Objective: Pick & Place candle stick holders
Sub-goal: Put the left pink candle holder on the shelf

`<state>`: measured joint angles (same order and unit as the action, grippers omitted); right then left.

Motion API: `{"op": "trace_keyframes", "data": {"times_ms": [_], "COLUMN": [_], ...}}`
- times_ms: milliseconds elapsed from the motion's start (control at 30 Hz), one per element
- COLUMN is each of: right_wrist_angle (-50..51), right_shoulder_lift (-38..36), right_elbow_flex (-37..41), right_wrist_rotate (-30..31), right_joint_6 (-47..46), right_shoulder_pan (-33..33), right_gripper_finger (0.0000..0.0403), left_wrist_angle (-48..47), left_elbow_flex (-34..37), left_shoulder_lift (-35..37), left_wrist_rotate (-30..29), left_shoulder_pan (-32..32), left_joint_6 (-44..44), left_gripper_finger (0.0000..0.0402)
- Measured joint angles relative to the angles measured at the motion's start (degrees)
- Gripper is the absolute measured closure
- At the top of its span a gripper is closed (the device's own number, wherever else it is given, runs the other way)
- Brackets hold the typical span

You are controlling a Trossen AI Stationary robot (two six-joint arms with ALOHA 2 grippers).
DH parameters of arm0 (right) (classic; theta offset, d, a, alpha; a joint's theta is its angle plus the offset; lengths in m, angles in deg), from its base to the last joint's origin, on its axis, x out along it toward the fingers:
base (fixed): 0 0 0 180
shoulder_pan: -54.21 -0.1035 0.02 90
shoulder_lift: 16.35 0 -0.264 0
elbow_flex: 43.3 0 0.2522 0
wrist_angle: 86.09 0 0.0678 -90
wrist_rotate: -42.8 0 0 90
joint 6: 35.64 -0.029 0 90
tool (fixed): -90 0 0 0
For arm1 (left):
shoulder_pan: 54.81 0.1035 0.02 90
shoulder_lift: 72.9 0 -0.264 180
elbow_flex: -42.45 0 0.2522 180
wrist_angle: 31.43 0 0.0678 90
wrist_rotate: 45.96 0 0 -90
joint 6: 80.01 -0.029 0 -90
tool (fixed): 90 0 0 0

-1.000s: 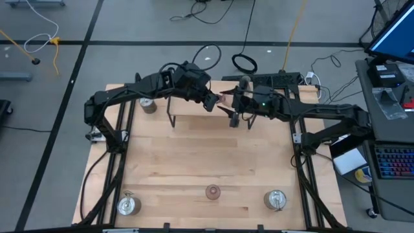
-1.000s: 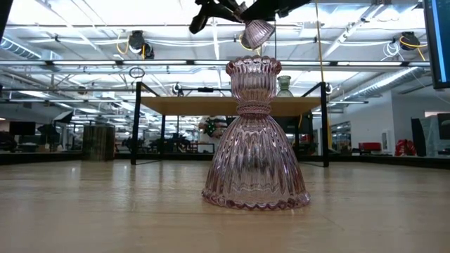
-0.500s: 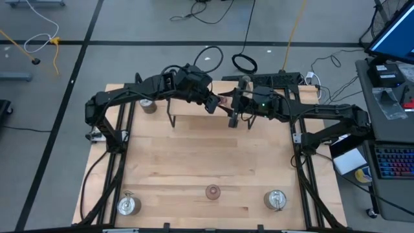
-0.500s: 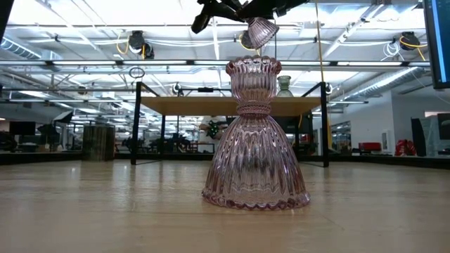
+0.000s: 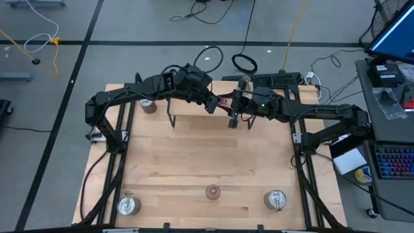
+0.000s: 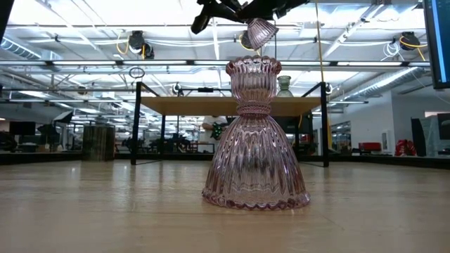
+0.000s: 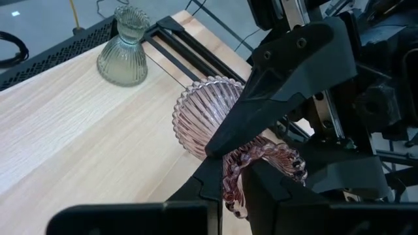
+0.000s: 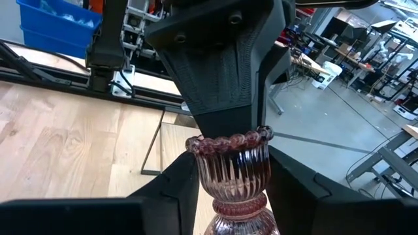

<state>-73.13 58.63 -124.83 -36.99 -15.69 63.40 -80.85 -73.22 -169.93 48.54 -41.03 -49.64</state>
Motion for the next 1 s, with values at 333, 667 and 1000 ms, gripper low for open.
{"op": "trace_keyframes", "data": {"times_ms": [333,667,1000], "right_wrist_angle": [-0.04,1.54,2.56], "right_shoulder_lift": [-0.08,-0.13,-0.13], "right_elbow_flex": [0.00,-0.07,-0.04], "right_wrist_rotate": [0.30,0.49,1.65], "right_joint_6": [-0.95,-1.44,-1.53], "right_shoulder_pan": [0.02,0.07,0.07], "right_gripper_finger": [0.0269,0.0269,0.0269], "left_wrist_angle": [1.04,1.09,1.04], "left_elbow_flex": [0.00,0.04,0.07], "left_shoulder_lift": [-0.04,-0.18,-0.09], "left_wrist_rotate": [-0.09,0.29,1.24], "left_shoulder_pan": [-0.04,-0.04,-0.02], "left_joint_6": [-0.80,-2.78,-3.74], "left_gripper_finger": [0.0326,0.0322,0.0320]}}
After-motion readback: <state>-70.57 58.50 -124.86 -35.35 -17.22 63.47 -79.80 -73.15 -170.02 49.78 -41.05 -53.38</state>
